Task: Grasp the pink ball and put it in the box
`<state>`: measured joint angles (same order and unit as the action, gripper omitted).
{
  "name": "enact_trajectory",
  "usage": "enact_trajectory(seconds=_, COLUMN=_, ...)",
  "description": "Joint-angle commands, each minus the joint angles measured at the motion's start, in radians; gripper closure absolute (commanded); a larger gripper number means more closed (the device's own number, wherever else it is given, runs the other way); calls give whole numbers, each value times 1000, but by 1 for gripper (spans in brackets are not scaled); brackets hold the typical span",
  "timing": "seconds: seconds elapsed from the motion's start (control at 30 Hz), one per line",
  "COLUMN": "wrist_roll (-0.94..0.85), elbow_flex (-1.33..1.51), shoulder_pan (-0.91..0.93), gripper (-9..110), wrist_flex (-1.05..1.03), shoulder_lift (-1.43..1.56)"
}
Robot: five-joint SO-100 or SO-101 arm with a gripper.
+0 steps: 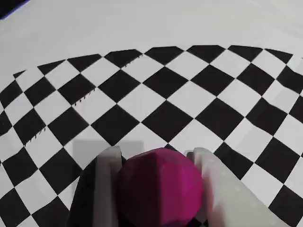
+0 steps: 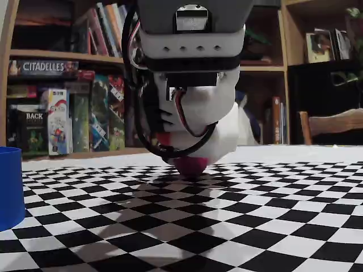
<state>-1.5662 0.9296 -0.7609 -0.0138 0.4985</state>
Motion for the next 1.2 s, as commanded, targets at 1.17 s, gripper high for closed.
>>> enact_trajectory(seconds=1.17, wrist_roll=31, elbow_flex=213, shoulder_pan=-8, gripper=101, wrist_flex=0, shoulder_lift=377)
